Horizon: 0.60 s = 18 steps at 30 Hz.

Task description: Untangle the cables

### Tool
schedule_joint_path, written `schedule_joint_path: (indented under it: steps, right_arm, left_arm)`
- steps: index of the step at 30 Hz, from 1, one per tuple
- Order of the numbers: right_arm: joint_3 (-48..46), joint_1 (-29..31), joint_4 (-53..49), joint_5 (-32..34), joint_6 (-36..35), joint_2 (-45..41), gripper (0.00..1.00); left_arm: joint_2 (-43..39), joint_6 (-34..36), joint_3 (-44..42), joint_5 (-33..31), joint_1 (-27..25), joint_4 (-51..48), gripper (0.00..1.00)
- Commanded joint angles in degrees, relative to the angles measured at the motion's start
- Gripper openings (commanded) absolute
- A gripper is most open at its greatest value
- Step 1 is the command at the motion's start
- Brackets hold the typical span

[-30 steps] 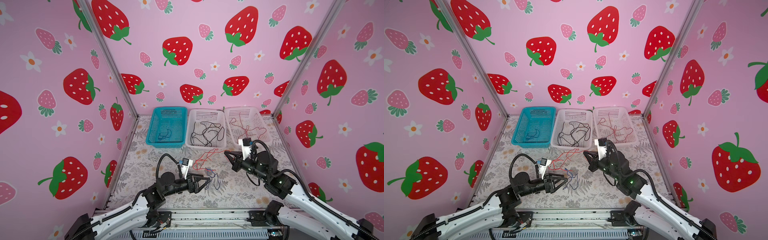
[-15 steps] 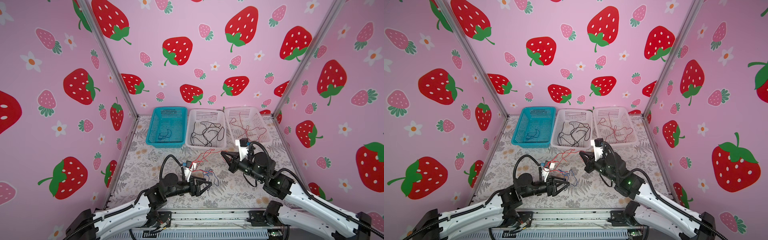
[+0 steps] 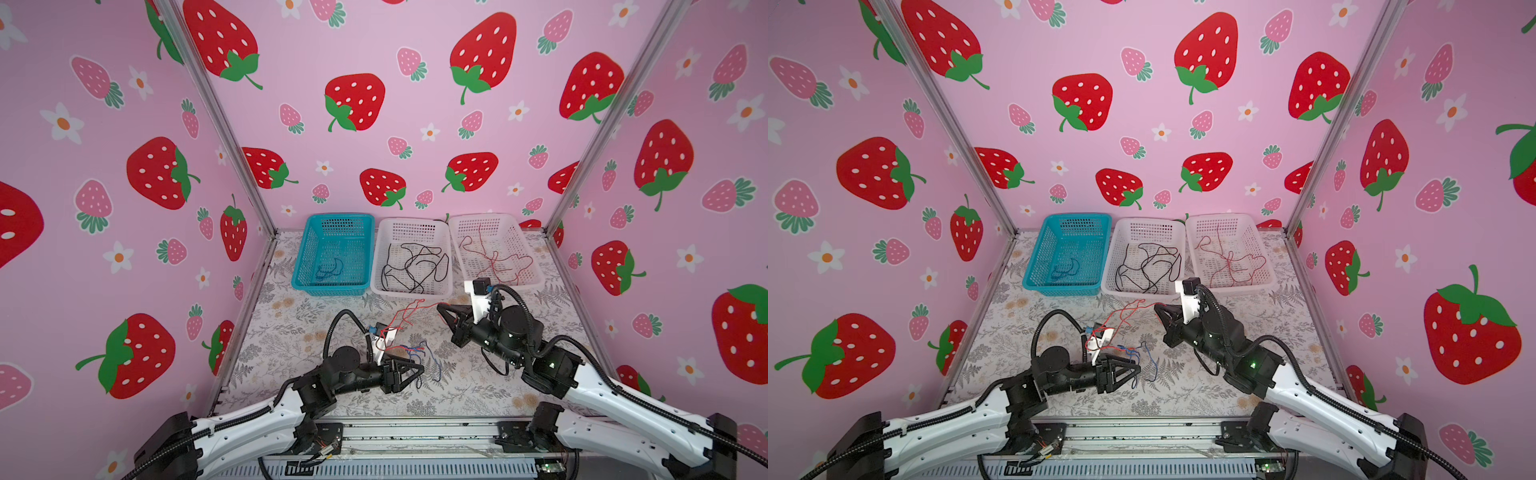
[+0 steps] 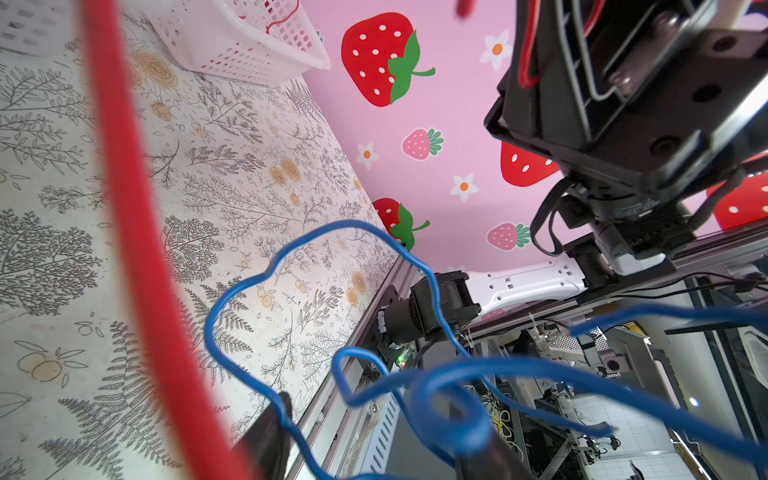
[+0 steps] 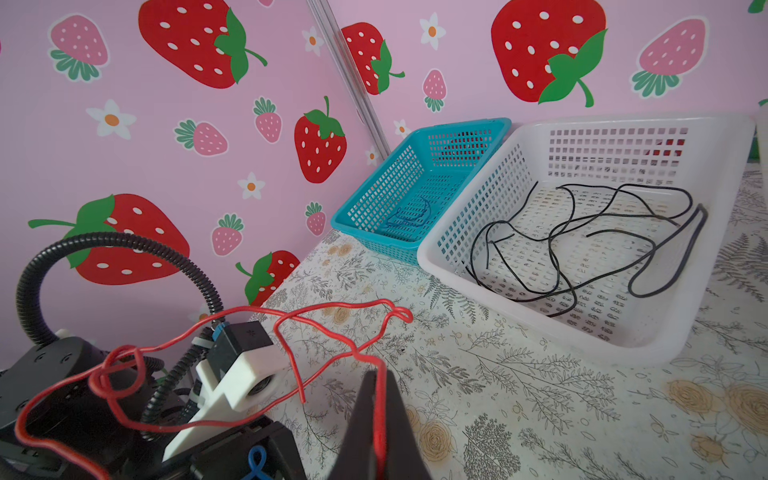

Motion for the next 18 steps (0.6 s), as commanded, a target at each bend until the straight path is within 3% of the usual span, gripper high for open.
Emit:
schedule_joint_path:
  steps: [1,17,18]
  right_arm:
    - [1.78,0.50,1.95,2.34,0.64,-0.18,0.00]
    - [0.54,1.07,2.83,3.71,1.92,-0.58,0.00]
    - [0.48,1.16,2.77,3.76,1.88,-0.73,0.00]
  left_arm:
    - [-0.57,0.58,1.70,0.82,-0.36,2.04,0.58]
    - [-0.66,0.68,1.05,0.71,-0.61,3.01,0.33]
    - [-0.76,0.69,1.11,0.62,-0.62,2.85,0.23]
